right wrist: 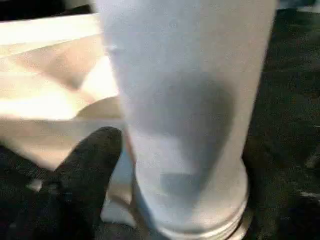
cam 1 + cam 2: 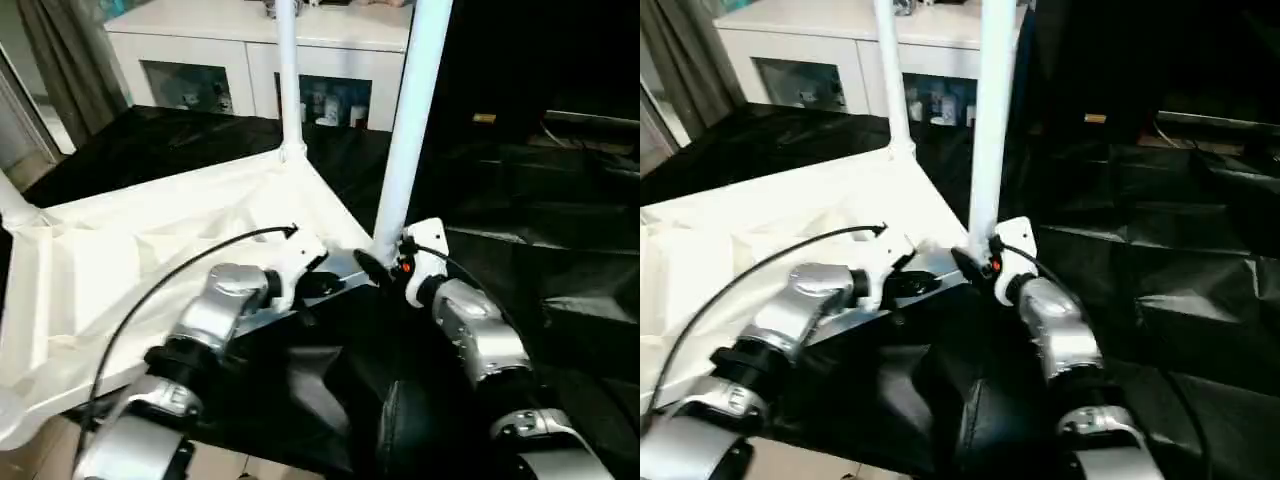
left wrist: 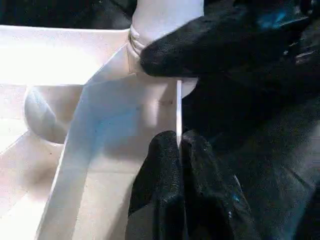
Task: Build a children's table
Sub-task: Rotate leg to tighten
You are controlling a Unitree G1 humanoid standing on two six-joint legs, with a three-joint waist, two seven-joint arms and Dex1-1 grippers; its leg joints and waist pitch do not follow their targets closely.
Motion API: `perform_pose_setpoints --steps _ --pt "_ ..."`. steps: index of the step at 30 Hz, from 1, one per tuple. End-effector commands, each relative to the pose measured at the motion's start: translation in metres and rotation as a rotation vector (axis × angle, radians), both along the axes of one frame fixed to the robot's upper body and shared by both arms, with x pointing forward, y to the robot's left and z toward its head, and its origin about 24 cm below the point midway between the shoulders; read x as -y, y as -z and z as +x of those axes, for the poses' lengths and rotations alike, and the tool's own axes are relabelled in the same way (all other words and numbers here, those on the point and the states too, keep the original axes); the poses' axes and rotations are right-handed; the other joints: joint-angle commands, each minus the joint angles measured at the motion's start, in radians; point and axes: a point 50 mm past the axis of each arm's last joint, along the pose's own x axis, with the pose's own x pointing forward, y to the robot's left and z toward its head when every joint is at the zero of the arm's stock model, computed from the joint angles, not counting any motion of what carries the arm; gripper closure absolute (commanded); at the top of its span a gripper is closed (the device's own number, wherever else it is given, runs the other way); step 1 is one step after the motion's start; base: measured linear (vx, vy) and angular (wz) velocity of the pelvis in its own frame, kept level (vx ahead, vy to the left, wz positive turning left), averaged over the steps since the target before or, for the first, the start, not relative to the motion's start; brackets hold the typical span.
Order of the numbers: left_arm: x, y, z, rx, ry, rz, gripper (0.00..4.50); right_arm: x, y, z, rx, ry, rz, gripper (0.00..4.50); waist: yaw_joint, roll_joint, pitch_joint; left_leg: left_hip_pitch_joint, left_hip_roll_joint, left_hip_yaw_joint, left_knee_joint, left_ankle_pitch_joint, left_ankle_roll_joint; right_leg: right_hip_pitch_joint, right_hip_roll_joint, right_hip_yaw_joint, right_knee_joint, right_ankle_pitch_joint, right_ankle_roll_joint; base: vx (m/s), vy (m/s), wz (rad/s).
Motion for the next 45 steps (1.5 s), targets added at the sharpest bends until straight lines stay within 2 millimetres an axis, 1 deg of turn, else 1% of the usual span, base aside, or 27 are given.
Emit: perform_pose_setpoints --steps 1,2,3,5,7,8,10,12,14,16,19,21,25,28,29,32,33,34,35,36,37,38,39,40,41,42,45 --pt "0.006 -0.007 -0.007 0.006 0.097 -0.052 4.50 -0.027 0.004 -0.013 -0.036 -0.251 0.019 0.63 0.002 -0.017 -0.060 0.002 0.011 -0.007 -0.058 -0.186 0.049 0.047 -0.037 0.024 -0.069 -0.109 -0.213 0.000 0.000 0.00" --pt "0.002 -0.007 -0.009 -0.003 0.121 -0.048 4.50 -0.022 0.002 -0.014 -0.034 -0.290 0.015 0.63 0.003 -0.023 -0.060 0.001 0.011 -0.006 -0.057 -0.177 0.059 0.049 -0.037 0.023 -0.066 -0.089 -0.224 0.000 0.000 0.00" --pt "-0.001 -0.007 -0.011 -0.008 0.136 -0.045 4.50 -0.018 0.000 -0.015 -0.033 -0.317 0.011 0.63 0.005 -0.023 -0.061 0.002 0.012 -0.006 -0.056 -0.172 0.063 0.051 -0.037 0.022 -0.065 -0.079 -0.229 0.000 0.000 0.00" --pt "-0.006 -0.008 -0.015 -0.015 0.181 -0.036 4.50 -0.011 -0.003 -0.019 -0.028 -0.393 0.010 0.63 0.008 -0.022 -0.062 0.004 0.016 -0.002 -0.052 -0.145 0.082 0.048 -0.033 0.021 -0.058 -0.027 -0.251 0.000 0.000 0.00" --pt "-0.012 -0.010 -0.019 -0.031 0.224 -0.038 4.50 -0.003 -0.006 -0.025 -0.027 -0.490 0.000 0.63 0.015 -0.025 -0.062 0.003 0.017 0.000 -0.048 -0.127 0.094 0.048 -0.033 0.020 -0.053 0.002 -0.261 0.000 0.000 0.00" --pt "-0.013 -0.010 -0.020 -0.036 0.236 -0.040 4.50 0.000 -0.007 -0.026 -0.029 -0.511 -0.001 0.63 0.016 -0.022 -0.062 0.004 0.019 0.000 -0.048 -0.124 0.099 0.046 -0.033 0.020 -0.051 0.013 -0.268 0.000 0.000 0.00" --pt "-0.017 -0.011 -0.025 -0.067 0.276 -0.047 4.50 0.007 -0.008 -0.031 -0.029 -0.581 -0.021 0.63 0.018 -0.023 -0.061 0.007 0.020 0.001 -0.048 -0.136 0.096 0.045 -0.034 0.019 -0.052 0.000 -0.276 0.000 0.000 0.00" --pt "-0.018 -0.012 -0.027 -0.076 0.292 -0.056 4.50 0.011 -0.009 -0.032 -0.030 -0.604 -0.029 0.63 0.020 -0.023 -0.058 0.006 0.020 0.002 -0.050 -0.152 0.092 0.044 -0.035 0.020 -0.055 -0.026 -0.277 0.000 0.000 0.00" --pt "-0.019 -0.012 -0.029 -0.084 0.302 -0.062 4.50 0.013 -0.009 -0.033 -0.038 -0.620 -0.037 0.89 0.022 -0.024 -0.056 0.008 0.020 0.001 -0.052 -0.171 0.079 0.043 -0.036 0.021 -0.060 -0.074 -0.269 0.000 0.000 0.00" --pt "-0.020 -0.012 -0.030 -0.089 0.309 -0.060 4.50 0.015 -0.009 -0.033 -0.045 -0.630 -0.045 0.99 0.024 -0.023 -0.056 0.008 0.020 0.001 -0.053 -0.177 0.068 0.042 -0.037 0.022 -0.061 -0.095 -0.262 0.000 0.000 0.00" --pt "-0.020 -0.011 -0.030 -0.093 0.309 -0.058 4.50 0.016 -0.010 -0.033 -0.051 -0.633 -0.037 1.33 0.025 -0.024 -0.057 0.009 0.019 0.000 -0.052 -0.171 0.062 0.042 -0.036 0.023 -0.059 -0.085 -0.259 0.000 0.000 0.00" --pt "-0.020 -0.012 -0.030 -0.090 0.303 -0.056 4.50 0.015 -0.010 -0.034 -0.055 -0.640 -0.033 1.38 0.026 -0.026 -0.059 0.008 0.018 0.000 -0.050 -0.153 0.067 0.044 -0.034 0.022 -0.055 -0.057 -0.262 0.000 0.000 0.00" --pt "-0.019 -0.010 -0.028 -0.081 0.280 -0.050 4.50 0.013 -0.007 -0.038 -0.060 -0.646 -0.031 1.77 0.028 -0.026 -0.059 0.006 0.017 0.000 -0.048 -0.140 0.077 0.044 -0.035 0.021 -0.055 -0.047 -0.263 0.000 0.000 0.00" --pt "-0.017 -0.009 -0.026 -0.071 0.241 -0.043 4.50 0.010 -0.001 -0.040 -0.071 -0.620 -0.031 1.85 0.030 -0.026 -0.058 0.007 0.018 0.000 -0.049 -0.146 0.075 0.043 -0.036 0.022 -0.057 -0.060 -0.256 0.000 0.000 0.00" --pt "-0.016 -0.008 -0.022 -0.059 0.193 -0.040 4.50 0.008 0.002 -0.040 -0.070 -0.577 -0.029 1.87 0.030 -0.025 -0.057 0.007 0.017 -0.001 -0.050 -0.147 0.073 0.043 -0.036 0.022 -0.057 -0.062 -0.255 0.000 0.000 0.00" --pt "-0.012 -0.008 -0.012 -0.026 0.082 -0.041 4.50 0.005 0.011 -0.035 -0.077 -0.446 -0.032 1.88 0.027 -0.026 -0.053 0.008 0.016 -0.002 -0.055 -0.184 0.054 0.042 -0.038 0.023 -0.065 -0.127 -0.243 0.000 0.000 0.00" --pt "-0.008 -0.007 -0.007 -0.008 0.029 -0.037 4.50 0.002 0.016 -0.032 -0.081 -0.365 -0.039 1.88 0.025 -0.019 -0.049 0.013 0.016 -0.006 -0.061 -0.242 0.026 0.040 -0.042 0.023 -0.076 -0.230 -0.221 0.000 0.000 0.00" --pt "-0.004 -0.007 -0.003 0.008 -0.014 -0.032 4.50 -0.001 0.020 -0.030 -0.088 -0.295 -0.040 1.88 0.022 -0.021 -0.047 0.014 0.016 -0.004 -0.063 -0.259 0.018 0.036 -0.041 0.025 -0.082 -0.260 -0.211 0.000 0.000 0.00" --pt "-0.001 -0.007 -0.001 0.017 -0.037 -0.031 4.50 -0.004 0.022 -0.028 -0.091 -0.253 -0.036 1.88 0.020 -0.019 -0.045 0.015 0.015 -0.007 -0.066 -0.272 0.007 0.035 -0.042 0.025 -0.084 -0.284 -0.203 0.000 0.000 0.00" --pt "0.003 -0.007 0.002 0.025 -0.061 -0.031 4.50 -0.007 0.024 -0.027 -0.097 -0.208 -0.031 1.88 0.017 -0.021 -0.045 0.017 0.014 -0.009 -0.069 -0.294 -0.011 0.036 -0.042 0.025 -0.088 -0.326 -0.184 0.000 0.000 0.00" --pt "0.004 -0.007 0.002 0.028 -0.068 -0.031 4.50 -0.008 0.024 -0.027 -0.099 -0.193 -0.029 1.88 0.017 -0.022 -0.048 0.018 0.013 -0.011 -0.070 -0.295 -0.017 0.037 -0.042 0.026 -0.088 -0.324 -0.175 0.000 0.000 0.00" --pt "0.010 -0.008 0.005 0.035 -0.099 -0.037 4.50 -0.013 0.026 -0.023 -0.109 -0.113 -0.026 1.88 0.017 -0.019 -0.049 0.015 0.013 -0.012 -0.070 -0.287 -0.012 0.038 -0.041 0.026 -0.086 -0.301 -0.174 0.000 0.000 0.00" --pt "0.014 -0.009 0.007 0.040 -0.121 -0.040 4.50 -0.016 0.027 -0.021 -0.118 -0.056 -0.026 1.88 0.012 -0.019 -0.046 0.016 0.012 -0.010 -0.071 -0.292 -0.015 0.032 -0.038 0.028 -0.088 -0.297 -0.173 0.000 0.000 0.00" --pt "0.021 -0.010 0.010 0.052 -0.157 -0.048 4.50 -0.022 0.029 -0.018 -0.132 0.024 -0.019 1.88 0.012 -0.019 -0.048 0.017 0.010 -0.012 -0.071 -0.296 -0.018 0.035 -0.038 0.026 -0.088 -0.304 -0.172 0.000 0.000 0.00" --pt "0.022 -0.010 0.010 0.053 -0.160 -0.049 4.50 -0.022 0.029 -0.017 -0.133 0.029 -0.019 1.88 0.010 -0.018 -0.050 0.016 0.011 -0.011 -0.070 -0.287 -0.020 0.034 -0.039 0.027 -0.088 -0.290 -0.172 0.000 0.000 0.00" --pt "0.030 -0.012 0.012 0.063 -0.172 -0.062 4.50 -0.035 0.028 -0.016 -0.130 0.034 -0.013 1.88 0.011 -0.017 -0.049 0.015 0.010 -0.011 -0.070 -0.287 -0.016 0.035 -0.039 0.027 -0.088 -0.284 -0.172 0.000 0.000 0.00" --pt "0.036 -0.013 0.011 0.070 -0.154 -0.067 4.50 -0.049 0.024 -0.015 -0.108 0.001 0.007 1.88 0.011 -0.017 -0.053 0.011 0.009 -0.010 -0.067 -0.265 -0.003 0.038 -0.038 0.027 -0.085 -0.243 -0.173 0.000 0.000 0.00"
